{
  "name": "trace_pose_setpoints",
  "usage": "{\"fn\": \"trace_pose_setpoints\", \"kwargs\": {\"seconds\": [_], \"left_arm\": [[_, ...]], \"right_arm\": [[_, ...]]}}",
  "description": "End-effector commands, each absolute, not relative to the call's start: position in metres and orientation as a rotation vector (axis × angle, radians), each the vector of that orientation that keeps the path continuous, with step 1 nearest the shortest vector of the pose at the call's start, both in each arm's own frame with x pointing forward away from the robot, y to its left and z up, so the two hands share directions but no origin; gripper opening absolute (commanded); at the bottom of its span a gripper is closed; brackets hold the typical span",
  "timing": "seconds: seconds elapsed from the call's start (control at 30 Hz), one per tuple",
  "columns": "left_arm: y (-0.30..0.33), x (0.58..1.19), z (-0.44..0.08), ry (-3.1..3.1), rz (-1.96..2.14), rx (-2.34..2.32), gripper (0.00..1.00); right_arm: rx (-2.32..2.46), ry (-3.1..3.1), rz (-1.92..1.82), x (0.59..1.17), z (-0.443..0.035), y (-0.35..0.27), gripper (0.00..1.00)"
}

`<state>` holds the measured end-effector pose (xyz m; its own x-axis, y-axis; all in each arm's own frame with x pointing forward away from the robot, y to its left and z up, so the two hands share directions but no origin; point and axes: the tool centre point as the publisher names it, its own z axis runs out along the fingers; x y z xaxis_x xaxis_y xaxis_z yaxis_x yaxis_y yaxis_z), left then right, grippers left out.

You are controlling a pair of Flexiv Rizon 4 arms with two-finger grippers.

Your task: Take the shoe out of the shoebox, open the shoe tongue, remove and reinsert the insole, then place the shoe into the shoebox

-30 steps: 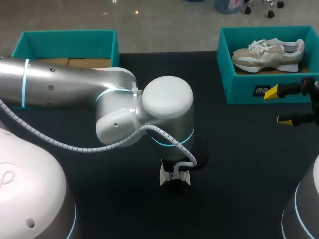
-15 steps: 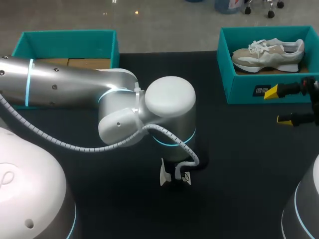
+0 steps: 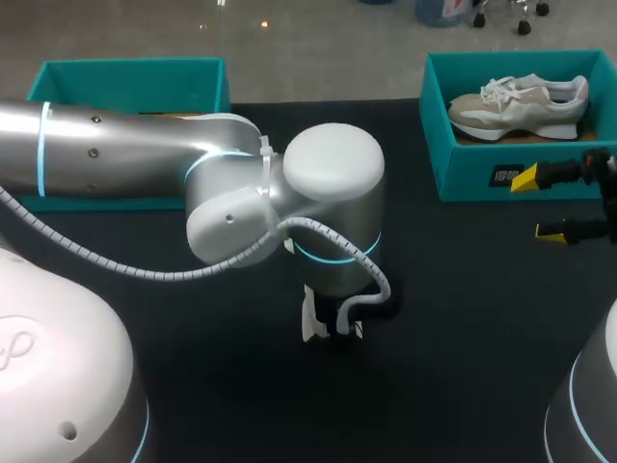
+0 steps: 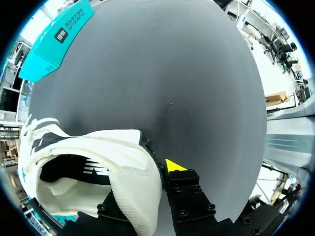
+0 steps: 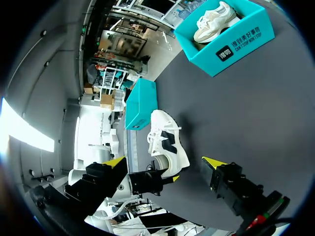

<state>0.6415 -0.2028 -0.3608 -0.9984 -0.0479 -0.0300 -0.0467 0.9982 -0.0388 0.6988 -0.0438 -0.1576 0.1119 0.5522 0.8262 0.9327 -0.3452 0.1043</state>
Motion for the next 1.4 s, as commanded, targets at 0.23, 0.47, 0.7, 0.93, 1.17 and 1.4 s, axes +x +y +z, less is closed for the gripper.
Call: {"fn": "trace_pose_setpoints", "kwargs": {"seconds": [0.23,0.47,0.7,0.93,1.17,1.4], "left_arm": [[-0.186,0.656,-0.259,3.183,-0.058,-0.02,0.0],[-0.18,0.666,-0.228,3.211,-0.081,0.026,0.0],[-0.178,0.67,-0.204,3.203,-0.068,0.008,0.0],[-0.178,0.669,-0.199,3.195,-0.063,-0.005,0.0],[-0.178,0.669,-0.199,3.195,-0.063,-0.005,0.0],[-0.163,0.67,-0.197,3.2,-0.107,0.086,0.0]], "right_arm": [[-1.955,-1.439,-1.131,0.698,-0.158,-0.043,1.0],[-1.955,-1.439,-1.131,0.698,-0.158,-0.043,1.0],[-1.955,-1.439,-1.131,0.698,-0.158,-0.043,1.0],[-1.955,-1.439,-1.131,0.698,-0.158,-0.043,1.0],[-1.955,-1.439,-1.131,0.698,-0.158,-0.043,1.0],[-1.955,-1.439,-1.131,0.698,-0.158,-0.043,1.0]]}}
